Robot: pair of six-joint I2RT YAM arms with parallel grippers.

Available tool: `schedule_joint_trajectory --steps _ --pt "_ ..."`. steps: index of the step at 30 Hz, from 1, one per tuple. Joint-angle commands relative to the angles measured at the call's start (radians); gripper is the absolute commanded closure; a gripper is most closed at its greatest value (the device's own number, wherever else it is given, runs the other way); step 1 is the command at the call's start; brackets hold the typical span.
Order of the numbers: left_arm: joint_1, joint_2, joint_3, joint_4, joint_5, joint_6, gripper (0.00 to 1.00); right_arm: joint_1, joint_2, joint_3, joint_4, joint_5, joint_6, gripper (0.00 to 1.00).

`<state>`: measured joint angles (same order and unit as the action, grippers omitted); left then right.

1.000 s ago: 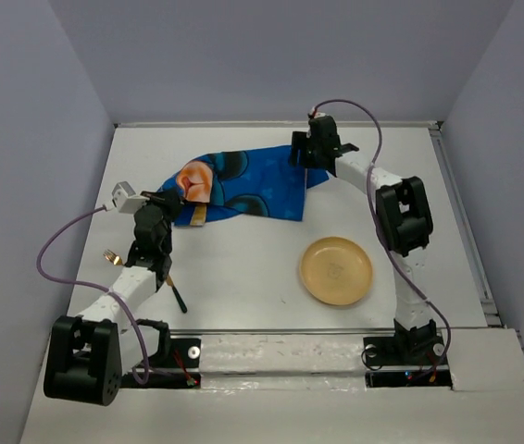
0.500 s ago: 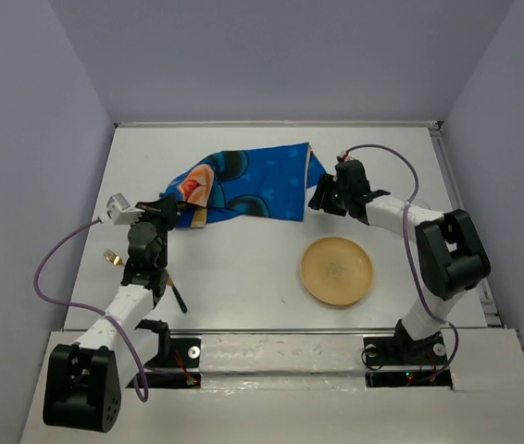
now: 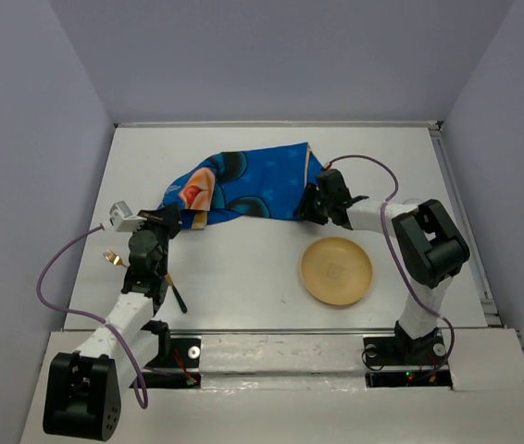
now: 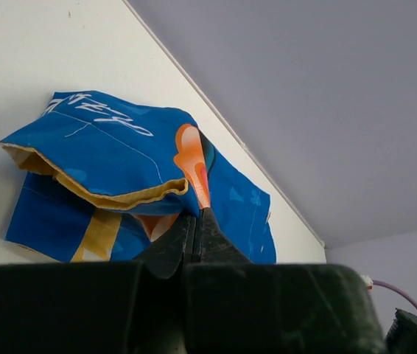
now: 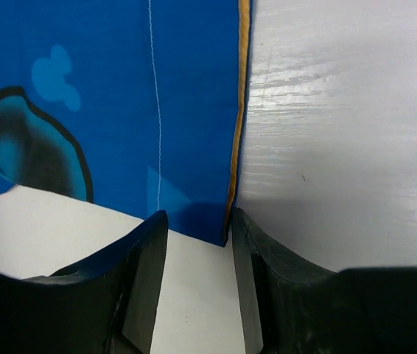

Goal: Set the dinner table for one person

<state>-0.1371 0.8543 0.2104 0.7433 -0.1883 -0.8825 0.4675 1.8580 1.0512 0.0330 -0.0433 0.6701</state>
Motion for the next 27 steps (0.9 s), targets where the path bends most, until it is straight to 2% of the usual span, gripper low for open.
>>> schedule_joint_trajectory --steps 1,4,7,11,13,16,21,27 --pt "0.004 -0.014 -0.003 0.062 0.009 0.007 1.0 0.007 0.015 -0.005 0.033 0.074 0.065 0.6" --pt "0.004 -0.012 0.0 0.067 0.01 0.007 1.0 0.007 0.007 -0.02 0.038 0.1 0.077 0.62" --pt "0.004 -0.008 0.0 0.073 0.01 0.005 1.0 0.007 0.012 -0.023 0.042 0.109 0.071 0.76" --pt "0.004 -0.005 0.0 0.079 0.009 0.002 1.0 0.007 0.026 -0.013 0.044 0.1 0.057 0.79" --pt "0.004 0.0 0.003 0.08 0.009 0.002 1.0 0.007 0.036 -0.007 0.042 0.08 0.054 0.77" --pt "0.004 0.005 0.003 0.08 0.009 0.004 1.0 0.007 0.036 -0.014 0.044 0.063 0.057 0.58" --pt "0.004 0.008 0.004 0.08 0.004 0.004 1.0 0.007 0.018 -0.046 0.053 0.066 0.057 0.57" --pt "0.004 0.006 0.009 0.082 0.001 0.005 1.0 0.007 0.021 -0.049 0.067 0.052 0.048 0.79"
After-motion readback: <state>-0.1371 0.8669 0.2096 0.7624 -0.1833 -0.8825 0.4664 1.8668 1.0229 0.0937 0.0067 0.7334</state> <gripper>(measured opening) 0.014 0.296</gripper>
